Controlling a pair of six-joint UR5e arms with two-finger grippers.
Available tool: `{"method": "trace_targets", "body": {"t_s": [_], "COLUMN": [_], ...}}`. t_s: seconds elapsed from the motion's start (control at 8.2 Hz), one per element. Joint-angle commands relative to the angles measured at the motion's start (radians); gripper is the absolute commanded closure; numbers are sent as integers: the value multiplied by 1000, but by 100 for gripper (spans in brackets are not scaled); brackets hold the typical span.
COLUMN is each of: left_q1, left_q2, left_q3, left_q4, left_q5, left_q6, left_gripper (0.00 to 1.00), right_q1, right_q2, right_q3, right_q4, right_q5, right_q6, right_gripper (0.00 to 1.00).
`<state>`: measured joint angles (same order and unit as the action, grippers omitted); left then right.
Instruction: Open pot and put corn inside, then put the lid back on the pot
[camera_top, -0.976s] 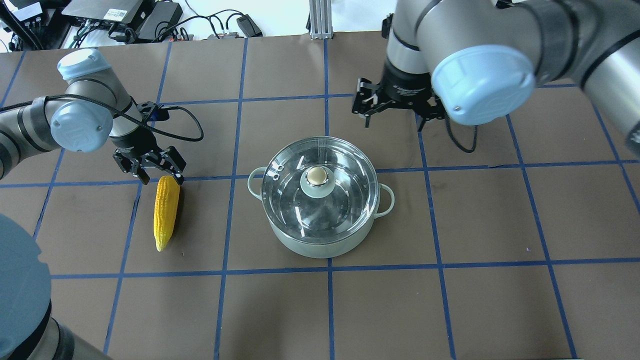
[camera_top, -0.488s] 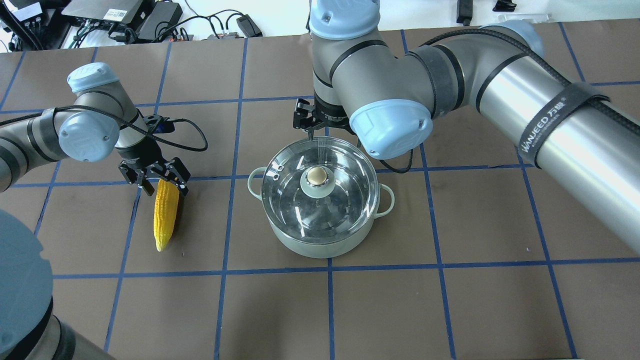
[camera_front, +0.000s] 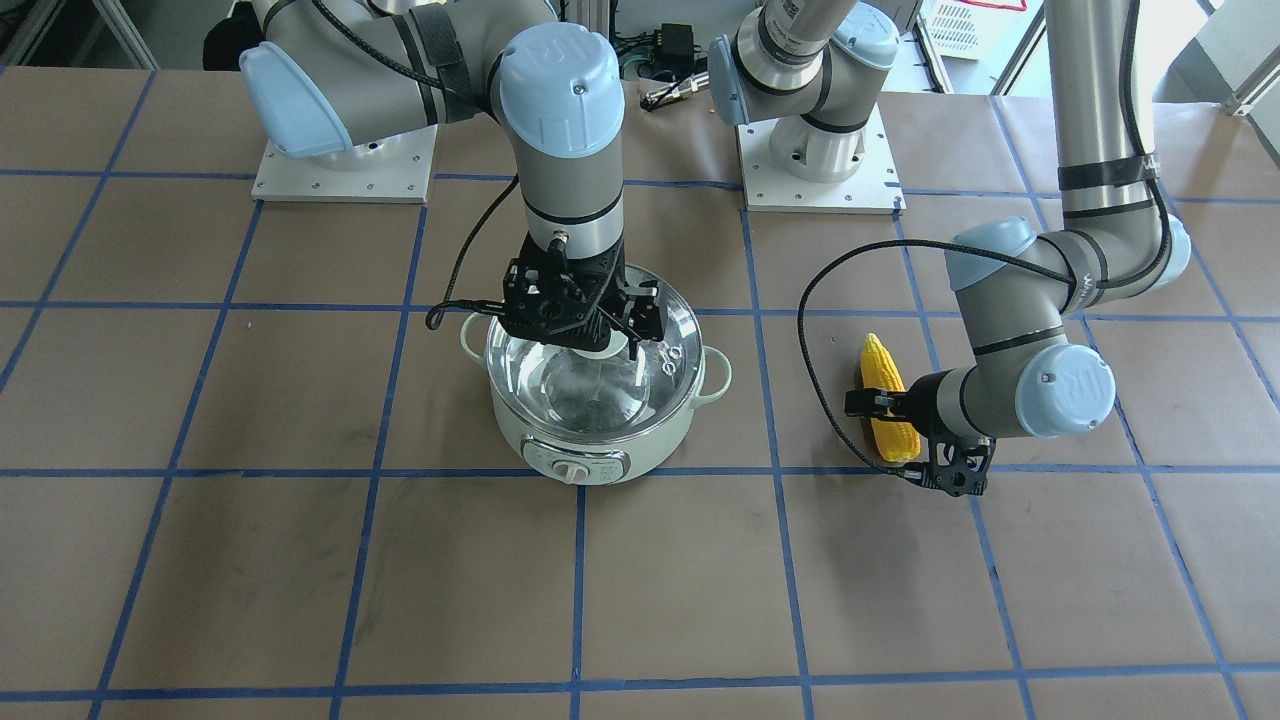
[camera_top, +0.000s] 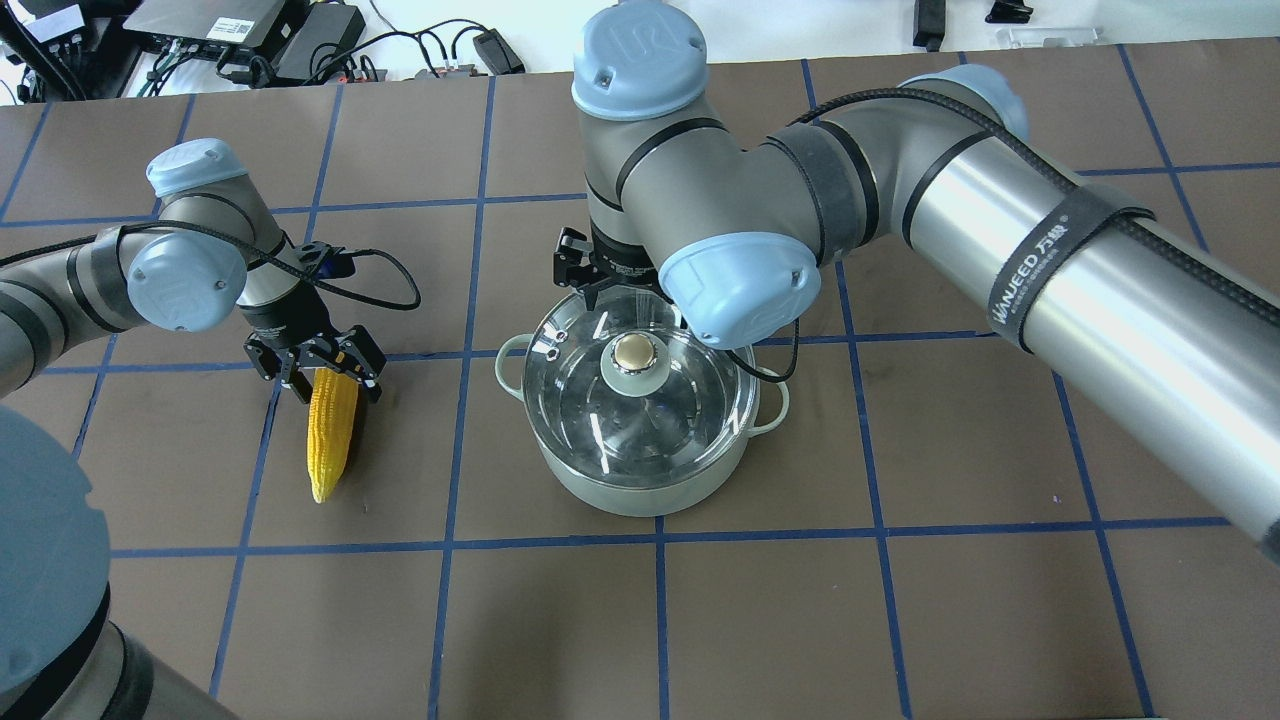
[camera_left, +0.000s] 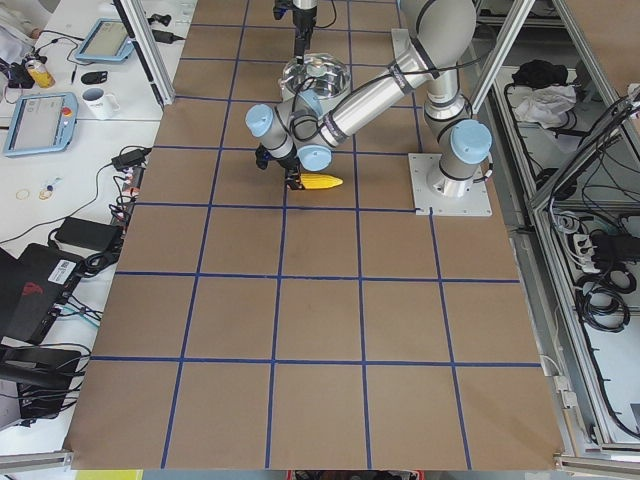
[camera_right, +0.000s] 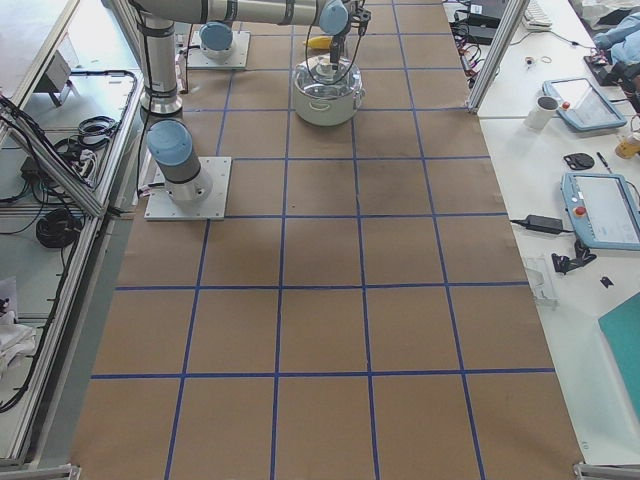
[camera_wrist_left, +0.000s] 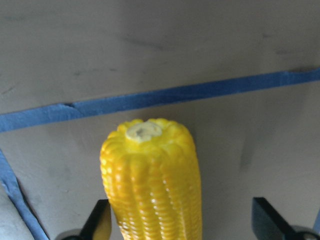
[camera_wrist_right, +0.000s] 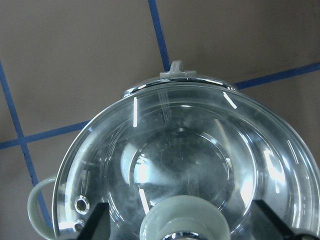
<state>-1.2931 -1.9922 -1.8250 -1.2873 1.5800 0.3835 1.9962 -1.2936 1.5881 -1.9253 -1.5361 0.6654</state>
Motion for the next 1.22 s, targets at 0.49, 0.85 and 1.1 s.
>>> {"method": "trace_targets", "body": {"t_s": [0.49,0.85,1.1], "left_q1": [0,0,0], "left_q2": [7,93,197], "left_q3": [10,13,36], "left_q4": [-9,-116,-184], "left_q5": [-2,-1,0], "left_q6": [-106,-234,-297], "left_gripper": [100,100,100], "right_q1": [55,52,52], "right_q2": [-3,-3,-3], "right_q3": [15,16,16], "right_q4": [54,65,74], "right_q5": [-16,-16,-16], "right_q6": [5,-6,-13], "right_gripper": [8,13,28]}}
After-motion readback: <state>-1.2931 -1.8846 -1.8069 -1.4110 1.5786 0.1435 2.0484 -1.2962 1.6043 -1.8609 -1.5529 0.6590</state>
